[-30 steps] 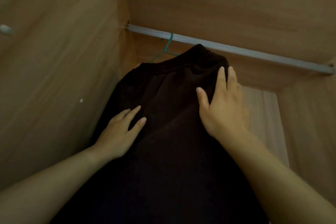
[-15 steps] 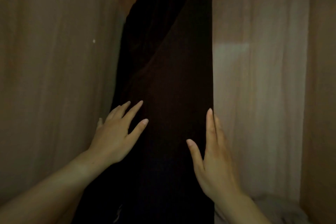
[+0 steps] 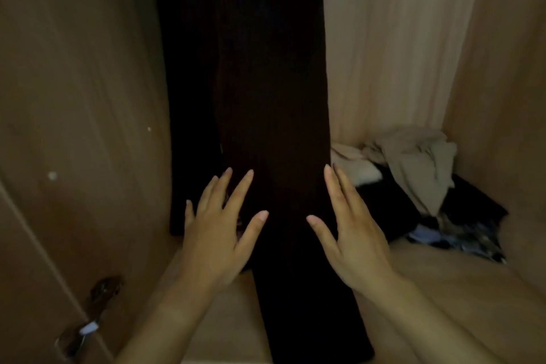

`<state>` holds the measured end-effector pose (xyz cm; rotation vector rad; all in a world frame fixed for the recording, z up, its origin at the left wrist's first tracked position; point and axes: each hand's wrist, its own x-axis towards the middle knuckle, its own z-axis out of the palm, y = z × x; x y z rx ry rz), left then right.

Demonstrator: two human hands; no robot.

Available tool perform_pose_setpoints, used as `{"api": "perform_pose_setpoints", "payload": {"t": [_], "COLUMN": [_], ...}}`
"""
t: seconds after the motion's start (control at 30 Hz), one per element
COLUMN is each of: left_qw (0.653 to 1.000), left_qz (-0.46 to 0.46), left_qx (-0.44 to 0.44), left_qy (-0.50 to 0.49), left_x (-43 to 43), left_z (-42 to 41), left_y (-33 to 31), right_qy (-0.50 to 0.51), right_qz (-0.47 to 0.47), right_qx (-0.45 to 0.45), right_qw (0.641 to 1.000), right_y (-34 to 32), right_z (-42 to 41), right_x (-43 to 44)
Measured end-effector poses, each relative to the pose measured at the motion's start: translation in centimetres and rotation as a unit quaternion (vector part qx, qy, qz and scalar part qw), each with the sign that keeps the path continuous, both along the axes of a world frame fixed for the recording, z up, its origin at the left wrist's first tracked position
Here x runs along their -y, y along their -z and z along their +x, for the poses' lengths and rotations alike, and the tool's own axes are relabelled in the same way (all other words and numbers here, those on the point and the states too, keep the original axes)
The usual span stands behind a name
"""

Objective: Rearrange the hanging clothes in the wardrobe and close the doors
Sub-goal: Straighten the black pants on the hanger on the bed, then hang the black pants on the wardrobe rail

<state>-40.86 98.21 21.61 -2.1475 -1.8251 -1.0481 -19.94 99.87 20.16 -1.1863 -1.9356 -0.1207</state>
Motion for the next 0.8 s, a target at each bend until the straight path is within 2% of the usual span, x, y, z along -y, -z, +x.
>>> {"api": "perform_pose_setpoints", "payload": {"t": [0.1,0.2,0.37,0.6,0.8], "left_qw": [0.997,0.993,0.974,0.926,0.851], "left_qz": [-0.055,-0.083,-0.148,-0.207,-0.235], "left_qx": [-0.03,-0.023,-0.04,-0.108,-0.174], "left_qy": [0.034,0.085,0.167,0.297,0.436], "left_x": [2.8,5.7,10.9,19.1,27.1], "left_z": [0.2,0.6,2.5,6.9,11.4], "left_y": [3.3,6.1,11.0,16.6,19.7], "right_qy": [0.024,0.079,0.193,0.329,0.443], "right_qz": [-0.055,-0.106,-0.191,-0.281,-0.362], "right_qx": [-0.012,-0.012,0.01,-0.019,-0.078], "right_qw": [0.998,0.991,0.962,0.901,0.816], "right_y": [3.7,6.8,11.5,16.5,20.4], "right_z": [0.4,0.7,1.9,3.7,3.9], "right_x": [4.4,9.5,19.3,33.7,47.1]}}
